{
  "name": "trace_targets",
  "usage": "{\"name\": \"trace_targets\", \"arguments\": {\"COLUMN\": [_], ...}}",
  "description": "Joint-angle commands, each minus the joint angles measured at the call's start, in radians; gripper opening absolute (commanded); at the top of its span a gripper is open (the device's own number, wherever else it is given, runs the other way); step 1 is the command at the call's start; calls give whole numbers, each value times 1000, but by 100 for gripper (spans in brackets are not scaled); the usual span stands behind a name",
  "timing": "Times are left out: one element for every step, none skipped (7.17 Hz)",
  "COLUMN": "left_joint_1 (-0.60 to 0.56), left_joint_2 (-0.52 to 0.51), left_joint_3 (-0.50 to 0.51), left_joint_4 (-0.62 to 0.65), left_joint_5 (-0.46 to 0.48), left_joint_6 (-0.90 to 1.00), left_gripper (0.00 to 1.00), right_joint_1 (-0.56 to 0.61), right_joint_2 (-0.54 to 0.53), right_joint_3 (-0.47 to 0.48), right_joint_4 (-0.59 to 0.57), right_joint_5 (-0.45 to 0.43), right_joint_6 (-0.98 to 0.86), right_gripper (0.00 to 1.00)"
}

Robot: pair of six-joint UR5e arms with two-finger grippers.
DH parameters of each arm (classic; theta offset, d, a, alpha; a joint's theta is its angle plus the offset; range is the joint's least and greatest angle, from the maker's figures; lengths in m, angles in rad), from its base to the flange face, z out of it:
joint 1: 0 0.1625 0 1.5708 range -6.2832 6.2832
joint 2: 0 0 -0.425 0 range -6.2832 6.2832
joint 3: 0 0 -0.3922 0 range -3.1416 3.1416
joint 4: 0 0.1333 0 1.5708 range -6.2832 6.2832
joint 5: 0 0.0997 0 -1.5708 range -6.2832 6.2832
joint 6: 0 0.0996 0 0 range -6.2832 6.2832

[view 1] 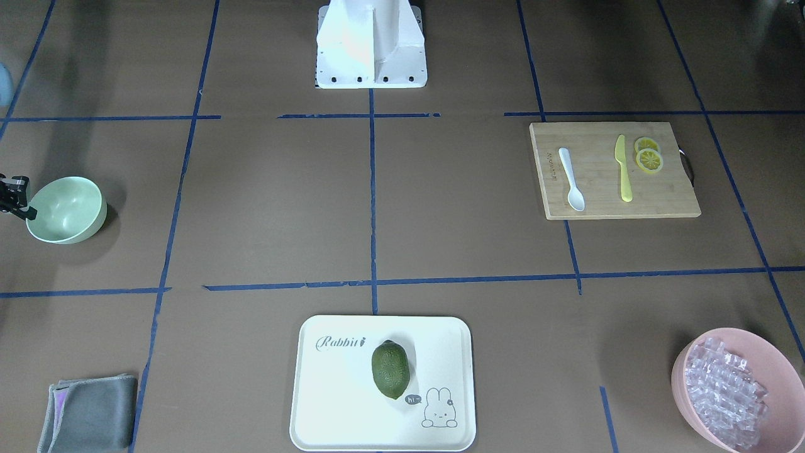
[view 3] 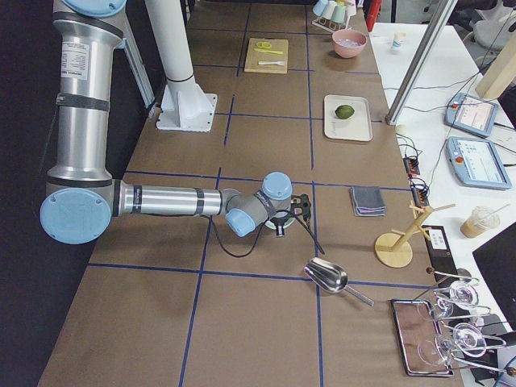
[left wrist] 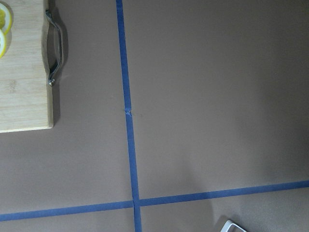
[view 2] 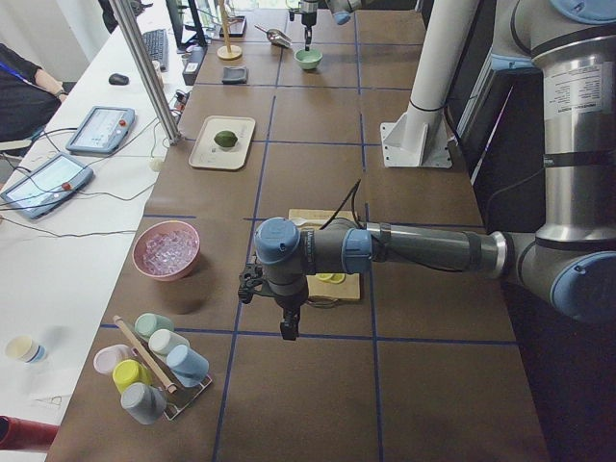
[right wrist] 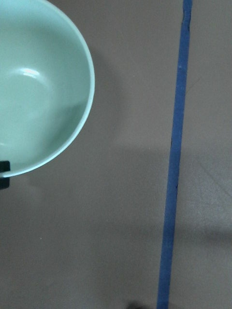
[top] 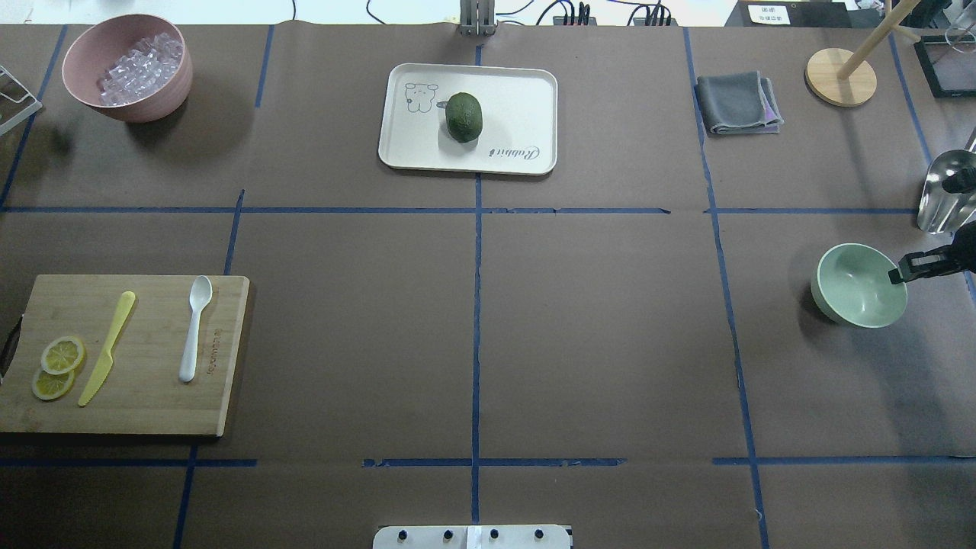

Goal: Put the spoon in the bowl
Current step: 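Grip the green bowl rim with the right gripper and slide it toward the table center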

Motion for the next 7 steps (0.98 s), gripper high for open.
{"name": "trace_targets", "arguments": {"left_joint_1": [0,0,0,0,0,0,0], "left_joint_2": [1,1,1,1,1,1,-1], "left_joint_3": [-2,-2,-3,-3,-3,-5,-3], "left_joint_4": [0,0,0,0,0,0,0], "left_joint_5": [0,0,0,0,0,0,0], "left_joint_6": [0,0,0,0,0,0,0], "left_gripper": [100,100,100,100,100,100,100], "right_joint_1": [0,0,-20,-57,-100,-167,-234], "right_joint_2": [6,43,92,145,222,291,342], "right_joint_3": [38,49,55,57,60,63,63], "right_joint_4": [-10,-15,-15,-15,-17,-17,-30], "right_joint_5": [12,15,16,10,0,-49,-123], "right_joint_6": [4,66,164,239,380,512,592], "right_gripper": [0,0,0,0,0,0,0]}}
